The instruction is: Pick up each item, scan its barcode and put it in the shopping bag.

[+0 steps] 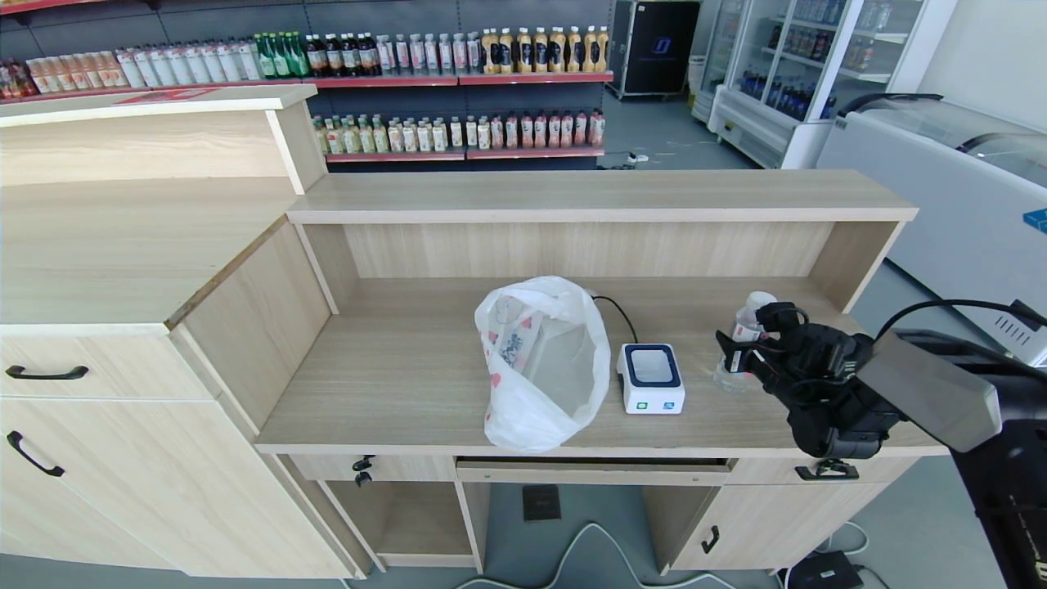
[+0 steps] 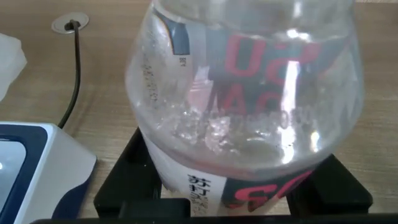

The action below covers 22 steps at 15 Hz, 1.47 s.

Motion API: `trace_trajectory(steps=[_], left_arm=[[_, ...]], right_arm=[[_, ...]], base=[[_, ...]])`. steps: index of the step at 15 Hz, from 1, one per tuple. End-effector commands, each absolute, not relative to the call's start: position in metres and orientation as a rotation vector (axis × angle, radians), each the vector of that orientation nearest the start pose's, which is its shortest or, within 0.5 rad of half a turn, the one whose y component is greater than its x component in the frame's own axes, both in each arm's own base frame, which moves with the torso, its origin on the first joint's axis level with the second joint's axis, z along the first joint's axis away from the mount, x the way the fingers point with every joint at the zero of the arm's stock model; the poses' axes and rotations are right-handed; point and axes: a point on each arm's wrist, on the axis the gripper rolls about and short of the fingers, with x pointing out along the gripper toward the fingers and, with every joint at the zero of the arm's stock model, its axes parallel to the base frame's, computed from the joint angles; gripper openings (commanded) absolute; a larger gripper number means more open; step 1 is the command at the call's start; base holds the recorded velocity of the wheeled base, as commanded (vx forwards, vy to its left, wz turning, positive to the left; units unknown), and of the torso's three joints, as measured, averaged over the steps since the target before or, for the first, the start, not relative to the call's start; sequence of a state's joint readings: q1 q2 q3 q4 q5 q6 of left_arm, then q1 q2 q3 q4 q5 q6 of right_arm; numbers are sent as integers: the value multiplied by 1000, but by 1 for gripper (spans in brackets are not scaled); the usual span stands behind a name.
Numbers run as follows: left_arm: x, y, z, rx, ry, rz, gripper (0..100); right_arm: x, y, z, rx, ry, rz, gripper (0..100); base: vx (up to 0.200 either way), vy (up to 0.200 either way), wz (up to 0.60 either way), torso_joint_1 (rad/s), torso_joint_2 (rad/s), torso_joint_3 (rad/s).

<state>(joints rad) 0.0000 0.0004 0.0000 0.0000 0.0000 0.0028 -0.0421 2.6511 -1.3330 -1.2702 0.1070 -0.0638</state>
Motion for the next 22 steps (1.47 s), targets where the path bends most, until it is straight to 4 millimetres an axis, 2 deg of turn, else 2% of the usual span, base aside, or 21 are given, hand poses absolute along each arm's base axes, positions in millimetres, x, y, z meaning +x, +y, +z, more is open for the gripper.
trace_trajectory(steps=[1,3,4,6,7,8,10,11,13,16,18,22], left_arm=[[-23,0,75,2,0,0,100],[-23,0,75,3,0,0,100],[-23,0,75,3,0,0,100],[-23,0,75,3,0,0,100],[-23,0,75,3,0,0,100],[-23,0,75,2,0,0,100],[-23,0,75,3,0,0,100],[-23,0,75,2,0,0,100],[-23,0,75,3,0,0,100],[-23,0,75,2,0,0,100],[-23,0,75,3,0,0,100],[-23,0,75,3,0,0,100]], right_arm=[[485,-18,9,-32,2,69,0],[481,-17,52,23,-31,99,0],[472,-17,80,56,-30,110,0],[443,-15,136,146,-22,153,0],[428,-15,157,167,-15,179,0],[398,-14,188,223,16,257,0],[342,-8,231,339,54,441,0],[316,-4,242,360,65,545,0],[267,2,247,354,93,719,0],[216,9,246,387,146,917,0],[196,18,251,435,175,1008,0],[173,35,267,526,211,1129,0]], base=[[0,0,0,0,0,0],[0,0,0,0,0,0],[0,0,0,0,0,0],[0,0,0,0,0,0],[0,0,0,0,0,0],[0,0,0,0,0,0],[0,0,0,0,0,0],[0,0,0,0,0,0],[0,0,0,0,0,0],[0,0,0,0,0,0],[0,0,0,0,0,0],[0,0,0,0,0,0]])
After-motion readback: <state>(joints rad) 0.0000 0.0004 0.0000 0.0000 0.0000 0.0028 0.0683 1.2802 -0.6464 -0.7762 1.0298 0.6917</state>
